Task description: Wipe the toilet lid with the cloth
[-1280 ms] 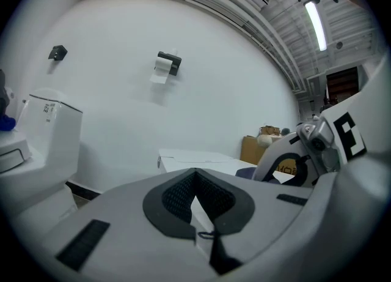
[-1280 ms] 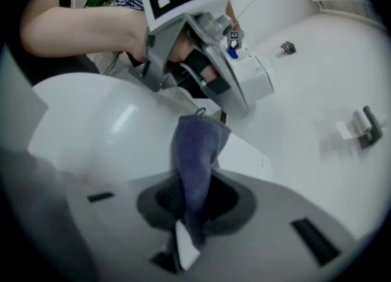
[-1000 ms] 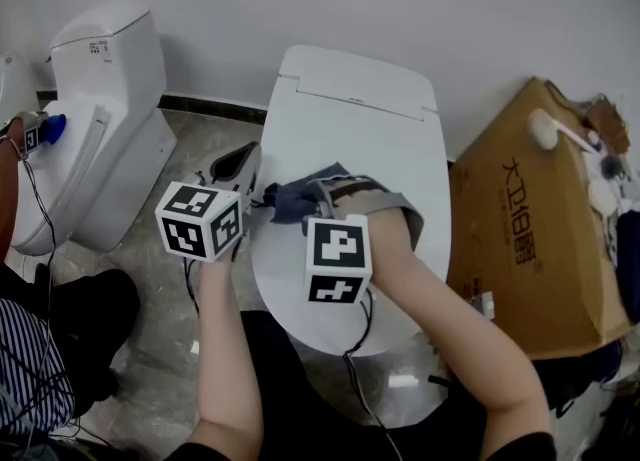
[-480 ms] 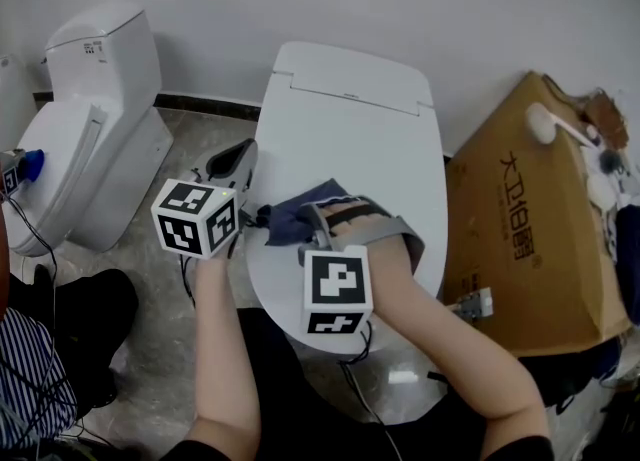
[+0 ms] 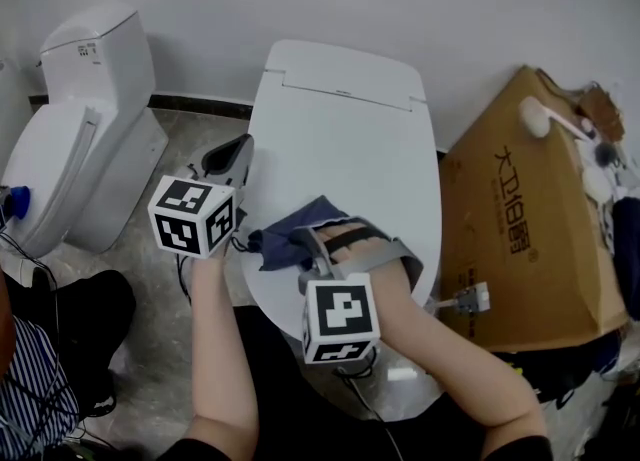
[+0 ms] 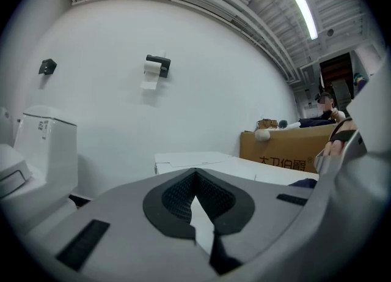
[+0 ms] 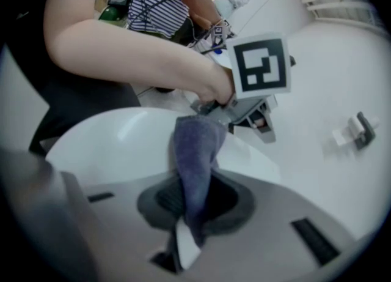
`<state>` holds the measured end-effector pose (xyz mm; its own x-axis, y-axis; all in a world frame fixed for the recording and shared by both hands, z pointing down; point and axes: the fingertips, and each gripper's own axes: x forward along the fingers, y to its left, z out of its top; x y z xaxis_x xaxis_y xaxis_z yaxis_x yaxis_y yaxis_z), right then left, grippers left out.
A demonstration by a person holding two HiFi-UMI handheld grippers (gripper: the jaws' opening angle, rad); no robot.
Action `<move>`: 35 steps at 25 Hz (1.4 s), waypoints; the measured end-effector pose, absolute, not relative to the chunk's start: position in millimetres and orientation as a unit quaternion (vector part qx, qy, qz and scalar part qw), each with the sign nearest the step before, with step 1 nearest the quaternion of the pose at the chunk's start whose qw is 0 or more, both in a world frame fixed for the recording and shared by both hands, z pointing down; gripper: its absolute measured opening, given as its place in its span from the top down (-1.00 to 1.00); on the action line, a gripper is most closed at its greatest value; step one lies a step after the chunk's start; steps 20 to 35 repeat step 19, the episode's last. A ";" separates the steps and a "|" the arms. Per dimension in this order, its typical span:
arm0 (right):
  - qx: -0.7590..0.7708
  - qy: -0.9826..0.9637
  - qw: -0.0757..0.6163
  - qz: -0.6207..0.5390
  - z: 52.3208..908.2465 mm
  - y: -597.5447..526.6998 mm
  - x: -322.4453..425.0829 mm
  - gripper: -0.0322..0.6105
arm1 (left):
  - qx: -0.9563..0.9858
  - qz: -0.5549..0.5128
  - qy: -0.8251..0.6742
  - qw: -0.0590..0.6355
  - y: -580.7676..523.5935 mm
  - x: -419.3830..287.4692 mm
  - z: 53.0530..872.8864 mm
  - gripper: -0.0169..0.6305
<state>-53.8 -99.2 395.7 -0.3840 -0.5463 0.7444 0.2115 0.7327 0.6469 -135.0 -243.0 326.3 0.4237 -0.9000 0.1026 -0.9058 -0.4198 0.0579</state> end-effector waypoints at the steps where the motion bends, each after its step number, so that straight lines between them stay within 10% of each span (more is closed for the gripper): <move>1: 0.110 -0.761 0.538 -0.345 395.7 -95.1 -53.2 0.69 | 0.842 0.028 -0.536 0.048 -242.2 -134.8 323.6 0.90; 19: 0.106 -0.901 0.376 -0.189 356.9 -44.2 -38.2 0.69 | 0.879 0.035 -0.475 0.039 -240.8 -84.1 313.5 0.90; 35: 0.106 -0.901 0.376 -0.189 356.9 -44.2 -38.2 0.69 | 0.879 0.035 -0.475 0.039 -240.8 -84.1 313.5 0.90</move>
